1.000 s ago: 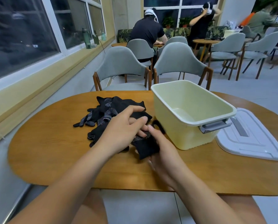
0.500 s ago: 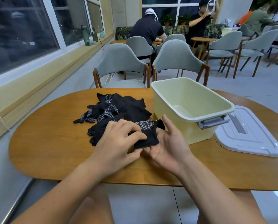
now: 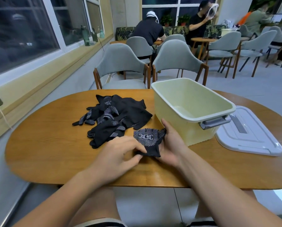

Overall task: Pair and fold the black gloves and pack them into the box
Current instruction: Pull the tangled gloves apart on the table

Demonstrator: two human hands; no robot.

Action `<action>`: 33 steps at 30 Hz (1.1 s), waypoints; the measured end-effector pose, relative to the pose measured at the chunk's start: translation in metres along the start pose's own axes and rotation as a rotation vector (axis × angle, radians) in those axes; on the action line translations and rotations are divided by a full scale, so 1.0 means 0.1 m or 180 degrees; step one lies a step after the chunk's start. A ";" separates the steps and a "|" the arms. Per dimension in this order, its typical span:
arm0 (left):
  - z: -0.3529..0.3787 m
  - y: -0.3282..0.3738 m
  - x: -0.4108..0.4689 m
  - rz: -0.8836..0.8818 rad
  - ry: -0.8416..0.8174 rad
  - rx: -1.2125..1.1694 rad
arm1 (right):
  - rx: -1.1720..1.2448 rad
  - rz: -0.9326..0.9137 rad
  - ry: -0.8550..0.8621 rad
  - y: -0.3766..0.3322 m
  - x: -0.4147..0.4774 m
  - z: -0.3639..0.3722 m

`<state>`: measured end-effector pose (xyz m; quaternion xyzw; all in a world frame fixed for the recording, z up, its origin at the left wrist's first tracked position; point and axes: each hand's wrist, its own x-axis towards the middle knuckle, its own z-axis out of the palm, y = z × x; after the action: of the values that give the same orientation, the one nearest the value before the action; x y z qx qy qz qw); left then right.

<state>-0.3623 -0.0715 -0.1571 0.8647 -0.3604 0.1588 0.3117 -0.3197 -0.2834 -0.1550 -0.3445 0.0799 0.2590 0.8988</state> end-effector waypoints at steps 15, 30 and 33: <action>0.14 0.15 -0.32 -0.0101 -0.0438 -0.0250 | -0.0518 -0.0244 0.0437 0.08 0.00 0.12; 0.13 0.30 -0.49 -0.0236 -0.0601 -0.0580 | -0.2744 -0.1195 0.0948 0.12 -0.07 0.13; 0.12 0.36 -0.52 -0.0250 -0.0602 -0.0655 | -0.3412 -0.1761 0.0953 0.16 -0.07 0.06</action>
<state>-0.4233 -0.0722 -0.1770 0.8528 -0.3684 0.0265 0.3692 -0.3344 -0.2725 -0.1576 -0.7884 -0.0283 -0.0306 0.6137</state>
